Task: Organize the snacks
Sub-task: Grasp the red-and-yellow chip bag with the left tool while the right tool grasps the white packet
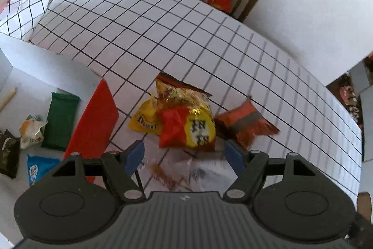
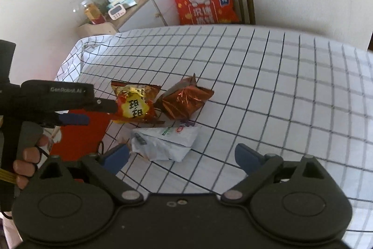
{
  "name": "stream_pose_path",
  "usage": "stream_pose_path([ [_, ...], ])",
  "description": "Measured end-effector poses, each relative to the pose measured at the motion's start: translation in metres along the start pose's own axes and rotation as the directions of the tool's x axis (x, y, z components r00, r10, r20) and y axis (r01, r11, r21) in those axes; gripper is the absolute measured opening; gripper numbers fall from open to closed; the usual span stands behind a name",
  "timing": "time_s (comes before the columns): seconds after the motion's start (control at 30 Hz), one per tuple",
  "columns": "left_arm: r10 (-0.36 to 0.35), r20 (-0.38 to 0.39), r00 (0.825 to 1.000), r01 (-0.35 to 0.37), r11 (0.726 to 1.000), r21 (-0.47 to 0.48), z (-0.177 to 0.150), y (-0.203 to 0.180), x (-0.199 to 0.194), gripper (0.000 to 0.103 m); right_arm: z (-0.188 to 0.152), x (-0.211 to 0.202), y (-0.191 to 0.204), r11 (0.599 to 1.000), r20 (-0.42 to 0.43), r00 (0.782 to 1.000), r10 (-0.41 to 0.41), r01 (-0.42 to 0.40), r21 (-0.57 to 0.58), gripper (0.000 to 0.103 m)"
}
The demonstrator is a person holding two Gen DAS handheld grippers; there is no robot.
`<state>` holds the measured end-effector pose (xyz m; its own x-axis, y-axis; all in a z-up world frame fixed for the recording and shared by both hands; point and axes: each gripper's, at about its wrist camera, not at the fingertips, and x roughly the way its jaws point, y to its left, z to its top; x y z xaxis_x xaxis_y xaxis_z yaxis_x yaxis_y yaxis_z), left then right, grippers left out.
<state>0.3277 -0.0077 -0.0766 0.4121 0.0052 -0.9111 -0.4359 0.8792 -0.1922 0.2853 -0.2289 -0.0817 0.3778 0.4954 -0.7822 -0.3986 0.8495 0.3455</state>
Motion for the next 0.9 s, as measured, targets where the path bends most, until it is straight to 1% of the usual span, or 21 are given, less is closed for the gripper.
stream_pose_path([
  [0.1,0.031,-0.003,1.000,-0.031,0.999,0.023,0.009,-0.004,0.014,0.075,0.001,0.019,0.001,1.000,-0.030,0.999,0.015,-0.015,0.009,0.097],
  [0.3,0.040,-0.057,0.998,-0.038,0.998,0.043,0.016,-0.005,0.044,0.075,0.003,0.050,0.002,0.999,-0.090,0.995,0.038,-0.035,0.029,0.095],
  [0.4,0.023,-0.076,0.997,-0.020,0.999,0.039,0.016,-0.001,0.052,0.075,0.004,0.063,0.002,0.999,-0.108,0.994,0.032,-0.028,0.036,0.092],
  [0.5,-0.002,-0.088,0.996,0.004,1.000,0.025,0.017,0.001,0.058,0.075,0.006,0.071,0.000,0.997,-0.114,0.992,0.051,-0.045,0.059,0.088],
  [0.57,-0.010,-0.086,0.996,0.013,0.999,0.032,0.016,0.001,0.058,0.075,0.006,0.075,0.002,0.997,-0.122,0.991,0.056,-0.050,0.054,0.083],
  [0.63,-0.014,-0.086,0.996,0.018,0.999,0.049,0.015,0.000,0.058,0.075,0.005,0.077,0.003,0.998,-0.127,0.990,0.056,-0.050,0.047,0.076],
  [0.67,-0.016,-0.083,0.996,0.020,0.998,0.054,0.015,-0.001,0.057,0.071,0.005,0.077,0.003,0.997,-0.129,0.990,0.062,-0.056,0.048,0.074],
  [0.7,-0.026,-0.083,0.996,0.030,0.998,0.056,0.014,0.000,0.057,0.067,0.004,0.078,0.003,0.996,-0.132,0.989,0.072,-0.066,0.052,0.069],
  [0.73,-0.039,-0.084,0.996,0.043,0.998,0.055,0.014,0.000,0.057,0.060,0.004,0.078,0.003,0.996,-0.134,0.988,0.077,-0.071,0.053,0.063],
  [0.77,-0.036,-0.081,0.996,0.041,0.998,0.054,0.014,0.000,0.056,0.058,0.003,0.079,0.003,0.996,-0.134,0.988,0.074,-0.068,0.050,0.059],
  [0.8,-0.035,-0.077,0.996,0.040,0.998,0.056,0.014,-0.001,0.056,0.057,0.003,0.078,0.003,0.997,-0.133,0.989,0.072,-0.066,0.046,0.052],
  [0.83,-0.036,-0.072,0.997,0.041,0.997,0.058,0.013,-0.001,0.054,0.053,0.002,0.078,0.003,0.997,-0.133,0.989,0.070,-0.064,0.047,0.046],
  [0.87,-0.042,-0.069,0.997,0.046,0.997,0.055,0.013,-0.001,0.053,0.048,0.002,0.078,0.002,0.996,-0.131,0.989,0.072,-0.065,0.053,0.045],
  [0.9,-0.043,-0.068,0.997,0.046,0.998,0.052,0.013,0.000,0.052,0.047,0.001,0.076,0.001,0.996,-0.126,0.989,0.072,-0.065,0.057,0.043],
])
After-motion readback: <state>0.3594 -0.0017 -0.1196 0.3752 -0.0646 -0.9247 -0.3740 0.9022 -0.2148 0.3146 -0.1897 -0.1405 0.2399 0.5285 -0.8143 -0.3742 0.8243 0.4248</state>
